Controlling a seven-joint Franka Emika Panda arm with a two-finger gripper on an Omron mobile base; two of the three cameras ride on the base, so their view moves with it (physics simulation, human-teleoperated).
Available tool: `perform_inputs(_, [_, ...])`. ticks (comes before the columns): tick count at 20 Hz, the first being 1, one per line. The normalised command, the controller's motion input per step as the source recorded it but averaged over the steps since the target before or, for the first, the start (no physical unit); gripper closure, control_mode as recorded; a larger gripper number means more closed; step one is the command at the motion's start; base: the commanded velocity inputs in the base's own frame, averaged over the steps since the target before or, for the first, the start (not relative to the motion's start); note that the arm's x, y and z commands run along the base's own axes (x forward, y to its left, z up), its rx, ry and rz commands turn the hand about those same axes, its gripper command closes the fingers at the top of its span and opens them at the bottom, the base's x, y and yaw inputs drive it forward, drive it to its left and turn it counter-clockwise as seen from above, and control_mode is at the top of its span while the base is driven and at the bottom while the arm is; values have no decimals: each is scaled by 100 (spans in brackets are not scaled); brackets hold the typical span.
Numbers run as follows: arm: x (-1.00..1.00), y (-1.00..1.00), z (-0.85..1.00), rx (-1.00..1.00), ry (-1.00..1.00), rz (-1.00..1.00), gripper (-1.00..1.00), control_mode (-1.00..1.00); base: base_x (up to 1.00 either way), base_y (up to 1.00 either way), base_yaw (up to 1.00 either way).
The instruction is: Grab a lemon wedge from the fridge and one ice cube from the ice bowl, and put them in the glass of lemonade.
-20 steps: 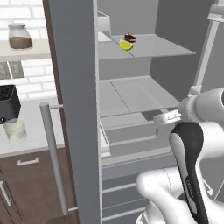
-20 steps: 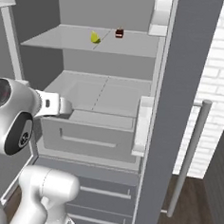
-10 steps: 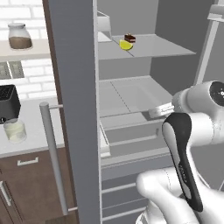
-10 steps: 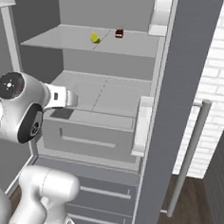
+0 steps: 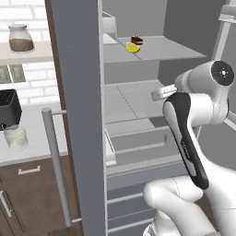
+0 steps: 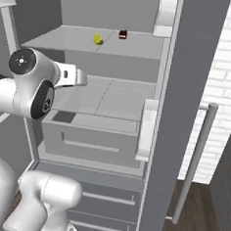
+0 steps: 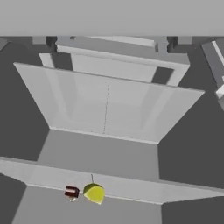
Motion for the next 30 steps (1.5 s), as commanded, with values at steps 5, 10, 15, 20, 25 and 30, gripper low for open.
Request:
perform_inputs(5, [4, 0, 67, 1, -9, -4, -100, -100, 0, 0, 0])
perform_inputs(10, [20, -1, 31, 5, -1, -3, -100, -100, 0, 0, 0])
perform_inputs(15, [45, -1, 10, 9, -3, 0, -100, -100, 0, 0, 0])
perform_inputs(20, [53, 0, 6, 11, -2, -2, -100, -100, 0, 0, 0])
perform_inputs(25, [42, -1, 13, 6, 0, -2, -100, -100, 0, 0, 0])
perform_inputs(30, [36, -1, 14, 6, 0, 0, -100, -100, 0, 0, 0])
